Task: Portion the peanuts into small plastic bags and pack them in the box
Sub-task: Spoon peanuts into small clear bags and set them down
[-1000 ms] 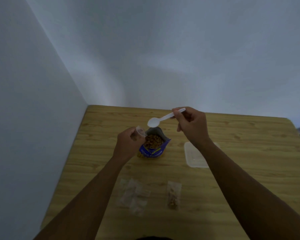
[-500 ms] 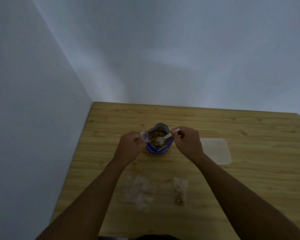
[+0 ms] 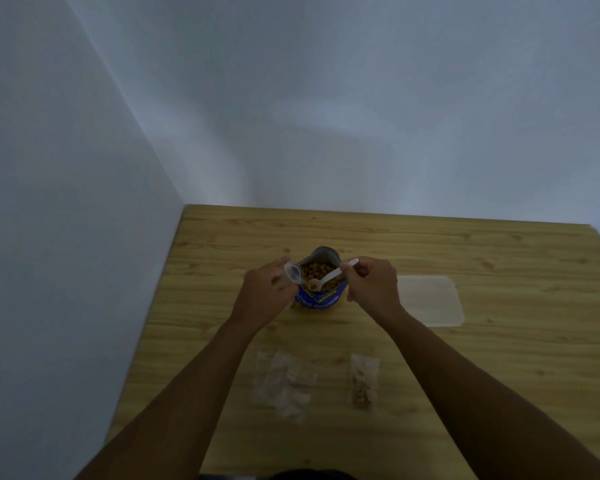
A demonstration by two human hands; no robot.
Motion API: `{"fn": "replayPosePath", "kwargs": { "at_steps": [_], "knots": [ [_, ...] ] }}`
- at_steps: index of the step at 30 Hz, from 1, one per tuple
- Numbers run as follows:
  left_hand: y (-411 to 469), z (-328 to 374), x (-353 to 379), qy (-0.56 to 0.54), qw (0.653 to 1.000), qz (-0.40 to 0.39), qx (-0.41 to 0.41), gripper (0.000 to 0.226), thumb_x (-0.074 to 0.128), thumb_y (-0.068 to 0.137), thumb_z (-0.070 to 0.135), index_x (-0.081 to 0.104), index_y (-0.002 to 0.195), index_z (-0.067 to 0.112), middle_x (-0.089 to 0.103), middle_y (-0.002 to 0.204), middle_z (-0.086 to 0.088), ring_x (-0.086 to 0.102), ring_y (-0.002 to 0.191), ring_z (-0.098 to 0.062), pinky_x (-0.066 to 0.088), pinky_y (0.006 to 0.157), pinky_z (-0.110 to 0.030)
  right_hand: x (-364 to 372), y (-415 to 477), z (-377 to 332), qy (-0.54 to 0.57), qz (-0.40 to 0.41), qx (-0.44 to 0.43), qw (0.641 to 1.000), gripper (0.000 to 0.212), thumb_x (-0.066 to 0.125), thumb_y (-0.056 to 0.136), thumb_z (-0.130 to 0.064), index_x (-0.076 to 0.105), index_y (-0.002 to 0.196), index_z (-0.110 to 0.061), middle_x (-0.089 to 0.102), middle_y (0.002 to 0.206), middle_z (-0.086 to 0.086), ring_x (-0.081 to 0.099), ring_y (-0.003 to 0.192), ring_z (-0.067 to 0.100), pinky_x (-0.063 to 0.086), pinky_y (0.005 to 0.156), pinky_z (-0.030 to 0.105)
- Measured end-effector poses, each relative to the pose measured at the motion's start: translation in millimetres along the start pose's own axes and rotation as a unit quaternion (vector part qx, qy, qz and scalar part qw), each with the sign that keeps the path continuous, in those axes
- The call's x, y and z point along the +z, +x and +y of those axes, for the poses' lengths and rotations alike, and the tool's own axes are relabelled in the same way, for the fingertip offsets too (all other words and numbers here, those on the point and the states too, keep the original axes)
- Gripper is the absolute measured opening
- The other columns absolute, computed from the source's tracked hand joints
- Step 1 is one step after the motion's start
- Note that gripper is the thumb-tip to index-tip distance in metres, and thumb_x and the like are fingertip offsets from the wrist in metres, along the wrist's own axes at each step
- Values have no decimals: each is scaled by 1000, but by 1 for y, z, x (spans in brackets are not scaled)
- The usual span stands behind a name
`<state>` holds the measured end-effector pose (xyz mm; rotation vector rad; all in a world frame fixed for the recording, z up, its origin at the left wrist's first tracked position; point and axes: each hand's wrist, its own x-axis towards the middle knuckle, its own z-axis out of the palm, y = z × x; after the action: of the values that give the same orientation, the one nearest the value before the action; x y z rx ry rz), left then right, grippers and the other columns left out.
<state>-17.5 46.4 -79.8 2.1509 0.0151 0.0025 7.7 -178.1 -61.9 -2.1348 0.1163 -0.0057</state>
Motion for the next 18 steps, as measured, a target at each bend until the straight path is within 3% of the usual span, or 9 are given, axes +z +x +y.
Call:
{"fn": "replayPosePath", "kwargs": {
  "at_steps": [3,6,8,10,12,16,18],
  "knots": [
    [0,0,-2,6,1000,-1,8,25,74,83,20,75,107,12,58,140,-3,61,93,4,59,83,-40,4,-3,-3,28,-15,34,999,25,67,95,-23,77,73,-18,65,47,0,60,40,11,51,50,29],
    [1,1,-4,10,1000,-8,20,7,75,82,18,68,83,19,57,140,-4,53,100,23,57,83,-39,2,0,-3,56,-3,68,996,25,67,95,-23,76,71,-20,68,52,6,60,40,16,49,48,28],
    [1,1,-5,1,1000,-8,19,9,75,82,18,69,88,21,56,141,-5,51,111,19,56,88,-36,0,1,-2,82,6,90,993,23,67,95,-22,76,74,-16,72,60,10,60,40,18,49,47,29],
    [0,3,-5,-10,1000,-3,11,24,75,82,17,75,107,17,57,140,-4,55,119,2,55,93,-35,-3,2,-1,105,8,112,988,21,67,95,-20,76,79,-11,73,65,15,57,39,17,48,46,28],
    [0,3,-5,-14,1000,-5,7,30,74,83,18,74,113,15,57,140,-5,55,123,-5,54,95,-36,-5,1,-2,129,8,131,983,20,66,95,-18,76,81,-10,74,70,18,55,40,18,47,45,28],
    [0,1,-6,-18,1000,-7,2,17,71,86,20,74,94,6,58,138,-9,56,115,7,55,80,-33,-7,1,0,172,6,173,970,18,65,96,-17,75,84,-9,73,77,23,54,46,21,48,50,32],
    [-1,4,-7,-21,1000,-4,6,13,70,87,23,75,91,11,62,132,-13,61,115,-2,51,73,-22,-9,1,1,190,7,188,964,18,65,96,-16,75,85,-7,73,78,24,54,45,18,47,51,31]
  ]
}}
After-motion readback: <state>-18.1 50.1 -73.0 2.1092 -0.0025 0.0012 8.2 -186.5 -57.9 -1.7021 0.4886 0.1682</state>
